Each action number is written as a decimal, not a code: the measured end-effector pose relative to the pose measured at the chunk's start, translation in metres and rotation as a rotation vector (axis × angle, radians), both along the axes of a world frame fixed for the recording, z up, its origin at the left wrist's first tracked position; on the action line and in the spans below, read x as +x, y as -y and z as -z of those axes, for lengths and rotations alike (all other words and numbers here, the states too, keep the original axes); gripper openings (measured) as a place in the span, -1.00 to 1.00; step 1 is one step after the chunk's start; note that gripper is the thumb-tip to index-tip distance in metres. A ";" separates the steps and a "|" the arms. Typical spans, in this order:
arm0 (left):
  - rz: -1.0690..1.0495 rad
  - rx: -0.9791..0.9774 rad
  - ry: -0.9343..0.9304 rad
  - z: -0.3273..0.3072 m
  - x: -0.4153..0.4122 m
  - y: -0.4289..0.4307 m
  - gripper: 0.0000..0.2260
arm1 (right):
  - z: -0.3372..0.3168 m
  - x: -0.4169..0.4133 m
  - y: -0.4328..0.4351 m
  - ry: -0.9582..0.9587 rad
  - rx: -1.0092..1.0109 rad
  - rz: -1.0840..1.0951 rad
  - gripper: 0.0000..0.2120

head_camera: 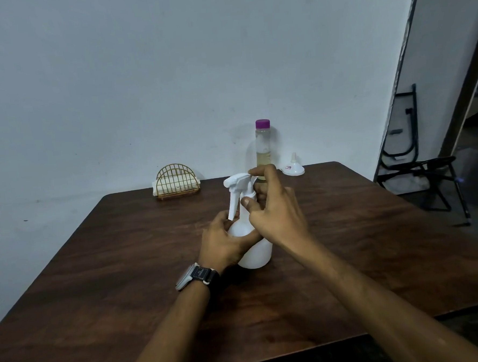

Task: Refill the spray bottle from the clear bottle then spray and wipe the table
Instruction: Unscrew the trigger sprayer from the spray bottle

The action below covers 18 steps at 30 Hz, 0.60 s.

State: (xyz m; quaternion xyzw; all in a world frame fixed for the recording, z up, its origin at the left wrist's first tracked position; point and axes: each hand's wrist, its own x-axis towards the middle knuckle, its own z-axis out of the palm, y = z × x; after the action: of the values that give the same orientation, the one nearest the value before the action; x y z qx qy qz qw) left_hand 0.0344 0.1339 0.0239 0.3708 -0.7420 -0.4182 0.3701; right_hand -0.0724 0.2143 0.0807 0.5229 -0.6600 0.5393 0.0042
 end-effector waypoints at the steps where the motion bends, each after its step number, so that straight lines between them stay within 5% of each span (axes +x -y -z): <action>1: 0.000 0.006 -0.003 0.001 0.000 0.001 -0.46 | 0.000 -0.001 0.000 -0.008 0.016 -0.011 -0.57; 7: -0.002 0.002 -0.002 -0.002 0.000 -0.001 -0.30 | 0.002 -0.001 0.001 -0.034 -0.039 0.000 -0.57; 13: -0.006 0.001 0.000 -0.001 0.000 0.000 -0.49 | -0.002 -0.004 0.002 -0.064 0.053 -0.033 -0.53; 18: -0.002 -0.007 0.000 -0.001 0.000 0.000 -0.42 | -0.005 -0.005 0.003 -0.049 0.040 -0.038 -0.56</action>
State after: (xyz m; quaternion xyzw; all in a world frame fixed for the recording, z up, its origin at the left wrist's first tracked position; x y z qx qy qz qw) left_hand 0.0340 0.1341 0.0246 0.3704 -0.7431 -0.4150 0.3720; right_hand -0.0777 0.2114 0.0858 0.5484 -0.6603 0.5131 -0.0006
